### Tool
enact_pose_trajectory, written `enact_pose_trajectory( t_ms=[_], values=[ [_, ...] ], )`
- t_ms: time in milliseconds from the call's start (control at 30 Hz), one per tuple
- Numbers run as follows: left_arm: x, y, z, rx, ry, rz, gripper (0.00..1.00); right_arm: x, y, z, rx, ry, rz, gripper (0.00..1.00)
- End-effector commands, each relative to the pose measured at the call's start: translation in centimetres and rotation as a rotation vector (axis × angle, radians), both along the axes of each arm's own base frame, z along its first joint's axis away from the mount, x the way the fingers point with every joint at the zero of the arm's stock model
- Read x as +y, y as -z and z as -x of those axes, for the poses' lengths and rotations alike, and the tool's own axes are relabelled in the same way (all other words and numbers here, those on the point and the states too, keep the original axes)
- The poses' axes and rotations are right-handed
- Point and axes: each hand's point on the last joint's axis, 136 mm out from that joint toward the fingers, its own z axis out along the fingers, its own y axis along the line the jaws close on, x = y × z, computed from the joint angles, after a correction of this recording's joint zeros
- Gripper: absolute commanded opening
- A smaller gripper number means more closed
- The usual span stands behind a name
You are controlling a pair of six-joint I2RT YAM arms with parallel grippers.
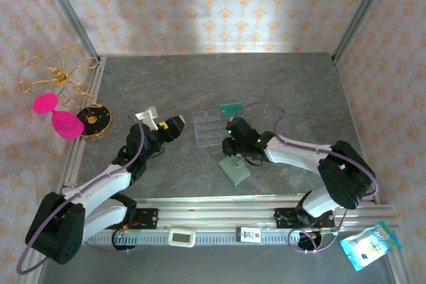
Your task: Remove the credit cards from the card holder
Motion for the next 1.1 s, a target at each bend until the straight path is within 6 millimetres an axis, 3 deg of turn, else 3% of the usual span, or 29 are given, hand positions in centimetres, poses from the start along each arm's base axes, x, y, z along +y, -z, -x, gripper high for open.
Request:
enact_pose_trajectory(
  t_ms=[0,167,733,900,1067],
  values=[
    [0.2,-1.7,-0.2,-0.037,-0.01,-0.033,0.78,1.7,0.0,-0.9,-0.008,0.004,-0.032,0.27],
    [0.7,-1.9,0.2,-0.041,-0.024,-0.045,0.78,2.3,1.2,-1.8,-0.003,0.011,0.002,0.25],
    [1.2,-2.2,0.7,-0.044,-0.039,-0.063,0.78,5.7,1.5,-6.1,-0.062,0.017,0.031,0.19],
    [0.5,-2.0,1.2,-0.047,0.004,-0.031,0.79,5.4,-0.3,-4.4,-0.062,-0.021,-0.028,0.33],
    [-2.2,-0.8,2.5,-0.005,0.11,-0.034,0.79,1.6,-1.1,-1.2,-0.04,0.028,-0.028,0.43]
  ],
)
